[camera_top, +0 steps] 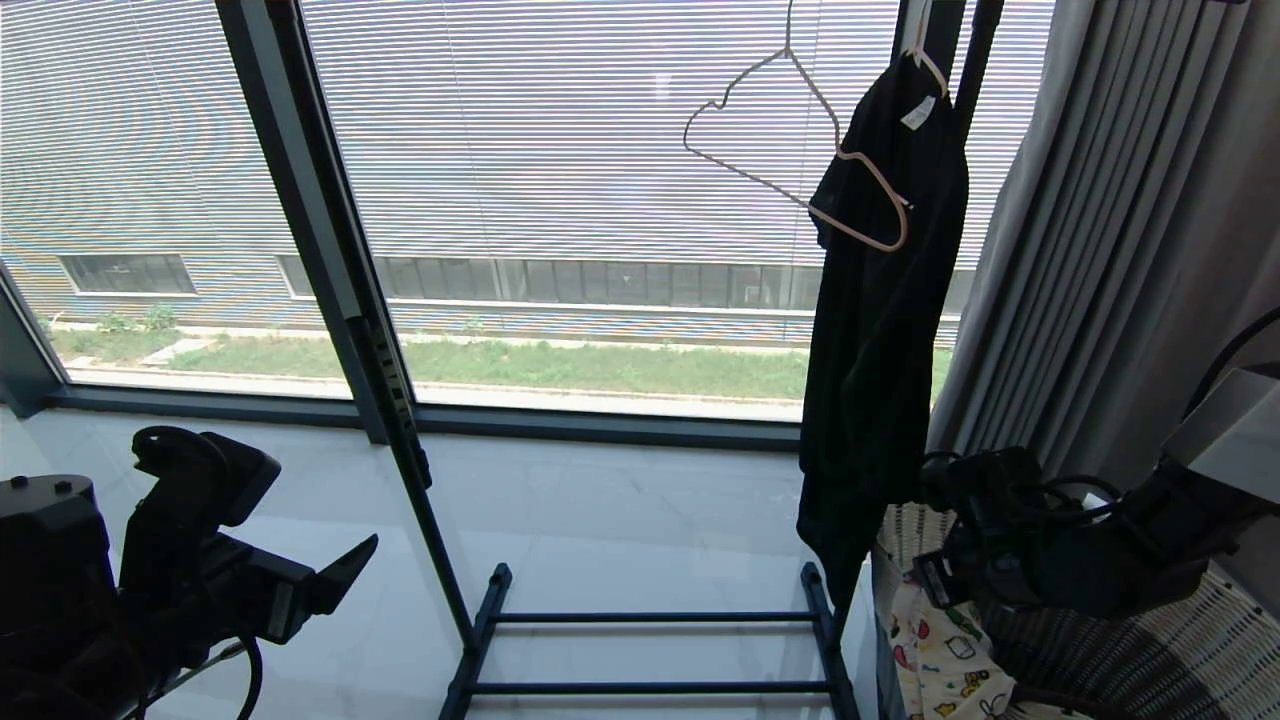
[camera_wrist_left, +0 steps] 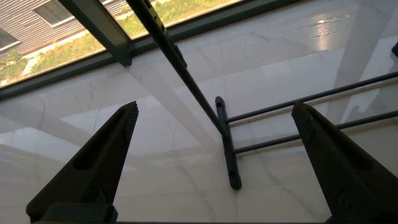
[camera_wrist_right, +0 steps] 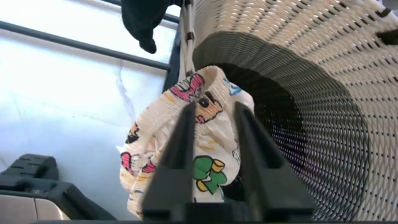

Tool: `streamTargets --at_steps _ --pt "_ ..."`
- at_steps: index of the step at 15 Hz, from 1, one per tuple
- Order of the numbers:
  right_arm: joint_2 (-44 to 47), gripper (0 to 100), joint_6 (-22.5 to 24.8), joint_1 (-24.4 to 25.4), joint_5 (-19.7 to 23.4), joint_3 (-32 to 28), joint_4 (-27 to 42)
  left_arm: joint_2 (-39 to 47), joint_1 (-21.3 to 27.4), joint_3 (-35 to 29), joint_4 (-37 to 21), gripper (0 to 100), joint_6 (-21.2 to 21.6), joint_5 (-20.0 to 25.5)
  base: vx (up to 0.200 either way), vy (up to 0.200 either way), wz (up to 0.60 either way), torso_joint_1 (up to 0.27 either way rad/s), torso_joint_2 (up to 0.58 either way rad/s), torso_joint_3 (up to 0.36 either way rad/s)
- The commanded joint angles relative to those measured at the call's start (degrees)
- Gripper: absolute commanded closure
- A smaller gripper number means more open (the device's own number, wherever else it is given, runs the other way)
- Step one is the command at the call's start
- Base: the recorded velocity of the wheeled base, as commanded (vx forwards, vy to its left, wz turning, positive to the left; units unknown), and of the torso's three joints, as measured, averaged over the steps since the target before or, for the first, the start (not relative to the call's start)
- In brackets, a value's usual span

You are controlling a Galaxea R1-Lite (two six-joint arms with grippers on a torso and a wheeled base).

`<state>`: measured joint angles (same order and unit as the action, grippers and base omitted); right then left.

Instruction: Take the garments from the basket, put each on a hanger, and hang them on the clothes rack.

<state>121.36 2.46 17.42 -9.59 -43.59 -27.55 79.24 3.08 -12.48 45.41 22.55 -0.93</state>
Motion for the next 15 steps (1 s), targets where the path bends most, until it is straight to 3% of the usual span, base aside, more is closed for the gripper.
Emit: streamTargets --at_steps 1,10,11,15 --pt "2.1 0 -1.5 -0.7 0.0 -1.1 0.0 0.0 0.0 -0.1 0.0 0 0.0 0.0 0.0 0.0 0.0 0.0 0.0 0.0" --pt "7.2 0 -4.8 -3.3 1.2 -3.0 0.0 0.7 0.0 -0.1 0.0 0 0.0 0.0 0.0 0.0 0.0 0.0 0.0 0.0" --pt "7.2 100 -4.8 -3.3 1.6 -3.0 0.0 0.8 0.0 -0.1 0.0 0 0.0 0.0 0.0 0.0 0.0 0.0 0.0 0.0" --pt "7.1 100 -6.7 -2.7 1.7 -2.5 0.1 1.4 0.0 -0.3 0.0 0 0.0 0.0 0.0 0.0 0.0 0.0 0.0 0.0"
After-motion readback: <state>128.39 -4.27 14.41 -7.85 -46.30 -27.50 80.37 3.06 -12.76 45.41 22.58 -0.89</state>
